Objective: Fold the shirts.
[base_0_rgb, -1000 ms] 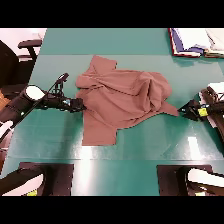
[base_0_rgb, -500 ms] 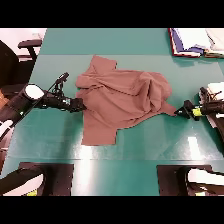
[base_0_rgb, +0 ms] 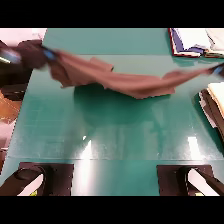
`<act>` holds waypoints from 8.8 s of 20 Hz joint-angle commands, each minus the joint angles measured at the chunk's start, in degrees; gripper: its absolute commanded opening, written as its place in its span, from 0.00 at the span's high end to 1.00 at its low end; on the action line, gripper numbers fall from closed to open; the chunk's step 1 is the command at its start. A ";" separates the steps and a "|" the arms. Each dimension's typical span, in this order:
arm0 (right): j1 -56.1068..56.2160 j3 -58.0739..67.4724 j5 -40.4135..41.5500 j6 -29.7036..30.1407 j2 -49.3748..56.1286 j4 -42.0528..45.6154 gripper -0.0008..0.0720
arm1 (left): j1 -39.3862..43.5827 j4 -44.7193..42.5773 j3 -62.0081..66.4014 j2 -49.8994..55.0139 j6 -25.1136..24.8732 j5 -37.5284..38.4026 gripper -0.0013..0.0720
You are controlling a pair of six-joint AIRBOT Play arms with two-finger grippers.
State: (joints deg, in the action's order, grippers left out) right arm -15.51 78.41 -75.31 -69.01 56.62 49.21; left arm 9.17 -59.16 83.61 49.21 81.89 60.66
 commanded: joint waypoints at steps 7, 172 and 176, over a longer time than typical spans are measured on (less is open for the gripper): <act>0.07 31.76 -0.59 -9.97 -9.35 12.22 0.97 | -0.04 -14.49 36.44 -5.22 6.88 0.20 0.95; 37.51 14.75 -3.23 -4.46 20.96 -16.65 0.97 | 16.44 2.45 -1.36 43.85 6.64 -15.26 0.95; 48.35 14.75 5.05 -2.75 22.69 -16.65 0.97 | 4.98 -6.75 -1.36 27.15 6.60 -13.18 0.95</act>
State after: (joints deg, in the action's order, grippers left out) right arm 26.22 93.10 -76.03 -73.14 78.17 32.97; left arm 20.91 -58.98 82.19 85.93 88.47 45.58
